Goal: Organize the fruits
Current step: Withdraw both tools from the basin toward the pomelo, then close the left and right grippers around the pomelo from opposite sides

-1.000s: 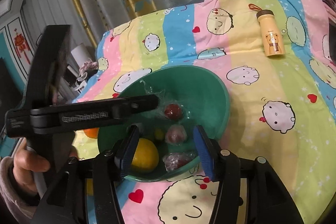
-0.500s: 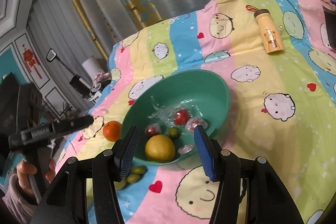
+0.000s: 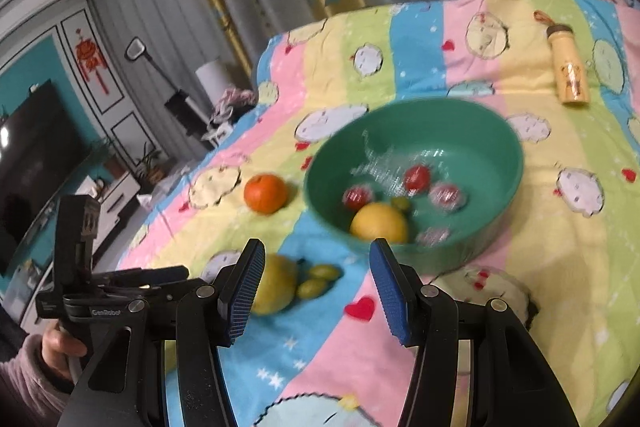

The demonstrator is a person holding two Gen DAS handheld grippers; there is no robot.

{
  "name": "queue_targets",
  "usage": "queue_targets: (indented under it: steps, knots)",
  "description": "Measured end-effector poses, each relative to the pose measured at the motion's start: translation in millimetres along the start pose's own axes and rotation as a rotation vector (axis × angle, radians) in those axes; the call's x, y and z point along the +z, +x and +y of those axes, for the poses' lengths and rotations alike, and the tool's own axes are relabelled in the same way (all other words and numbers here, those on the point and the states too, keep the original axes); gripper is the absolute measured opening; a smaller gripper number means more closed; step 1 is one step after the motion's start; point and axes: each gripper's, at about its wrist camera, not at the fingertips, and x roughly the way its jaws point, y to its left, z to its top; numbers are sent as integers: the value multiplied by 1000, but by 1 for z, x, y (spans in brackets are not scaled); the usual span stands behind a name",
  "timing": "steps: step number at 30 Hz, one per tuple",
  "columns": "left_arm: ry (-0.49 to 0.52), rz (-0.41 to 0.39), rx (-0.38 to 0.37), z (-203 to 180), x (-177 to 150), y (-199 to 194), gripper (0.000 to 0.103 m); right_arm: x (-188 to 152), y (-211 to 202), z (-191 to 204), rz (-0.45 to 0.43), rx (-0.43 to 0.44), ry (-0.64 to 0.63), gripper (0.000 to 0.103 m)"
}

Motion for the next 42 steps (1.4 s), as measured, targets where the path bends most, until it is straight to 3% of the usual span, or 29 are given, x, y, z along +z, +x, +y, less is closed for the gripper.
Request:
queue_targets:
  steps: [11,18,22,28,31,42]
  knots:
    - [-26,-13,-14,9,-26,-29,82,-34,37,36,150,14,-102,55]
    - [-84,16,-78,16,-28,-11,85,-41,46,46,157,-17,-135,55]
    - [-114,31,-137,15,-27,3,93,-40,47,43,151,-28,-132,55]
    - [-64,13,-139,8,-14,10,103,-42,54,40,167,-49,-131,56]
    - [-34,-6,-143,3,-6,12,103,-44,62,40,189,-51,-136,70]
    - [80,10,-151,-15,18,43,103,-39,74,54,152,-2,-175,70]
